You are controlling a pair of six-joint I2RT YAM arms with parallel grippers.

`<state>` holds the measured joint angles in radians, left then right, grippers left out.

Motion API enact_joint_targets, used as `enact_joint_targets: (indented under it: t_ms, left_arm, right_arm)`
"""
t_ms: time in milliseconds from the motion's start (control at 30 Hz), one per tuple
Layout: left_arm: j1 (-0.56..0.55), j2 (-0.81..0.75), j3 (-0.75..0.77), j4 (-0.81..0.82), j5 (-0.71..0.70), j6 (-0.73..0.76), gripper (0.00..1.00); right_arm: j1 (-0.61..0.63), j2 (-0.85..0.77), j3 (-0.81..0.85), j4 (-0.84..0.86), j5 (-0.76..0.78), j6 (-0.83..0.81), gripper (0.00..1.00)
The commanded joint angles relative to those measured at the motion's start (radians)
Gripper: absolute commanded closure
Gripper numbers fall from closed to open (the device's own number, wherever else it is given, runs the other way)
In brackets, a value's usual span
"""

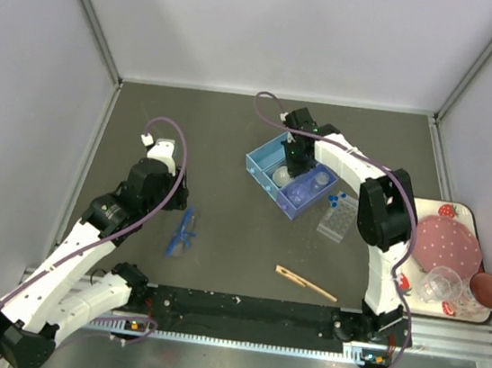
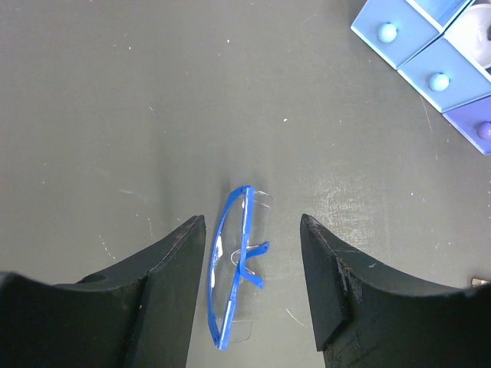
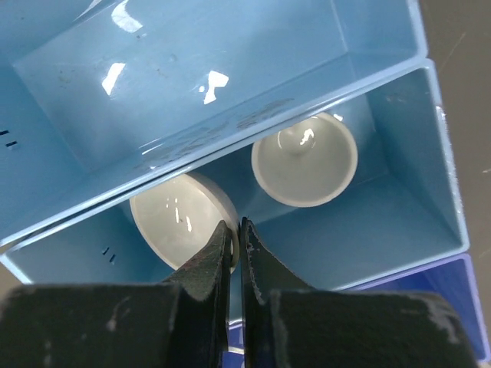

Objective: Organize the chemistry lab equipment

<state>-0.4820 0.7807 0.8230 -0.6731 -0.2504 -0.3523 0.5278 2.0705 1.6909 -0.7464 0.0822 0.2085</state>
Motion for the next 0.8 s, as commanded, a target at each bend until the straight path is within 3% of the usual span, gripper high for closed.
enact_joint_targets:
  t_ms: [0, 233, 300, 333, 400, 600, 767]
  left_arm:
    - [0.005, -0.006, -0.004, 0.043, 0.0, 0.004, 0.42]
    - [0.005, -0.003, -0.004, 0.044, 0.002, 0.004, 0.42]
    - [0.005, -0.004, -0.005, 0.043, 0.005, 0.004, 0.42]
    - [0.005, -0.004, -0.005, 0.043, 0.005, 0.004, 0.42]
    - [0.005, -0.004, -0.005, 0.043, 0.005, 0.004, 0.42]
    - [0.005, -0.008, -0.005, 0.043, 0.002, 0.004, 0.42]
    - [0.005, -0.008, -0.007, 0.043, 0.0, 0.006, 0.42]
  right_arm:
    - [0.008, 0.01, 0.05, 0.01, -0.07, -0.04, 1.0]
    - [0.054, 0.002, 0.027, 0.004, -0.068, -0.07, 1.0]
    - [0.06, 0.003, 0.03, -0.01, -0.078, -0.072, 0.91]
    - [0.063, 0.005, 0.035, -0.022, -0.075, -0.073, 0.76]
    - [0.072, -0.006, 0.033, -0.027, -0.044, -0.073, 0.63]
    - [0.074, -0.073, 0.049, -0.047, 0.019, -0.06, 0.53]
    - [0.103, -0.211, 0.079, -0.088, 0.14, -0.055, 0.53]
